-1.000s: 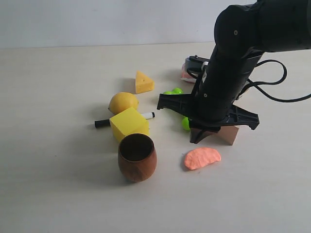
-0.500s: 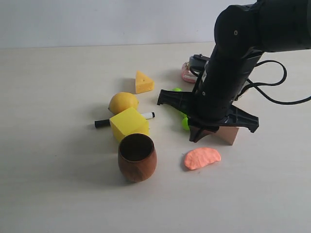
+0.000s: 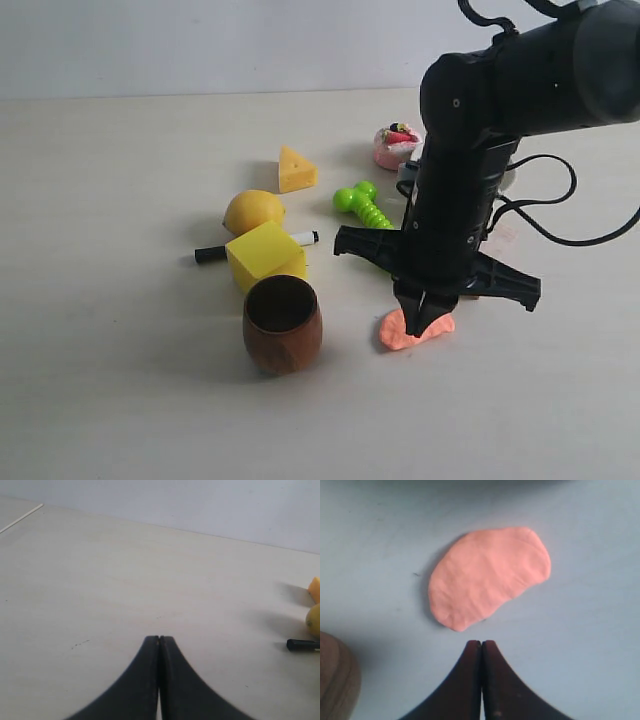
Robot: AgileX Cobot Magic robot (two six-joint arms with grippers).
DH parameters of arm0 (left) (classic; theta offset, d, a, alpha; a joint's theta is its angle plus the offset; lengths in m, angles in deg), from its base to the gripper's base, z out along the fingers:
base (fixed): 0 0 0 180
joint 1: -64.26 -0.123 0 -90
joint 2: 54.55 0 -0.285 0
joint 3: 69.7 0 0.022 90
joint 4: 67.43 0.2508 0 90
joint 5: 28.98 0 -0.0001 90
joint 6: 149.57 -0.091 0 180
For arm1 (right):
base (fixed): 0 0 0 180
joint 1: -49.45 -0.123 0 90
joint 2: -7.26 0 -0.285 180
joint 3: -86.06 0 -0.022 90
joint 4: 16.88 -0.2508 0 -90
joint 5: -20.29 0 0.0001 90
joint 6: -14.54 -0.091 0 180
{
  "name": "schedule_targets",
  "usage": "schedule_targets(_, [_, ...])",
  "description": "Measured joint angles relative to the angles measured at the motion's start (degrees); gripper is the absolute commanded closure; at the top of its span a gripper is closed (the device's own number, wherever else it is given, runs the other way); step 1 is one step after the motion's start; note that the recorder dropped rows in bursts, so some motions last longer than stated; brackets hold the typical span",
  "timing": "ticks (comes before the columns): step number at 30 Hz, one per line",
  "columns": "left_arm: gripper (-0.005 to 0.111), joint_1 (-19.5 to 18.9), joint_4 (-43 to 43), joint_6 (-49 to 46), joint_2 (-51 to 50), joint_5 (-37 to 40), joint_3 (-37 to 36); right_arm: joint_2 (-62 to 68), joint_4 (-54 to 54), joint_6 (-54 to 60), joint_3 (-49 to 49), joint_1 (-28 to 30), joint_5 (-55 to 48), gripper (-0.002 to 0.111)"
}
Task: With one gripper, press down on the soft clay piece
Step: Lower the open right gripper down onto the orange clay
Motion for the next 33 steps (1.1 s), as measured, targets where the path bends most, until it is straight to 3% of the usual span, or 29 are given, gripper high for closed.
schedule_targets(33, [0.107,0.00,0.00,0.00,0.00,0.00,0.00,1.49,4.63,-15.23,0.00,0.81,7.63,0.108])
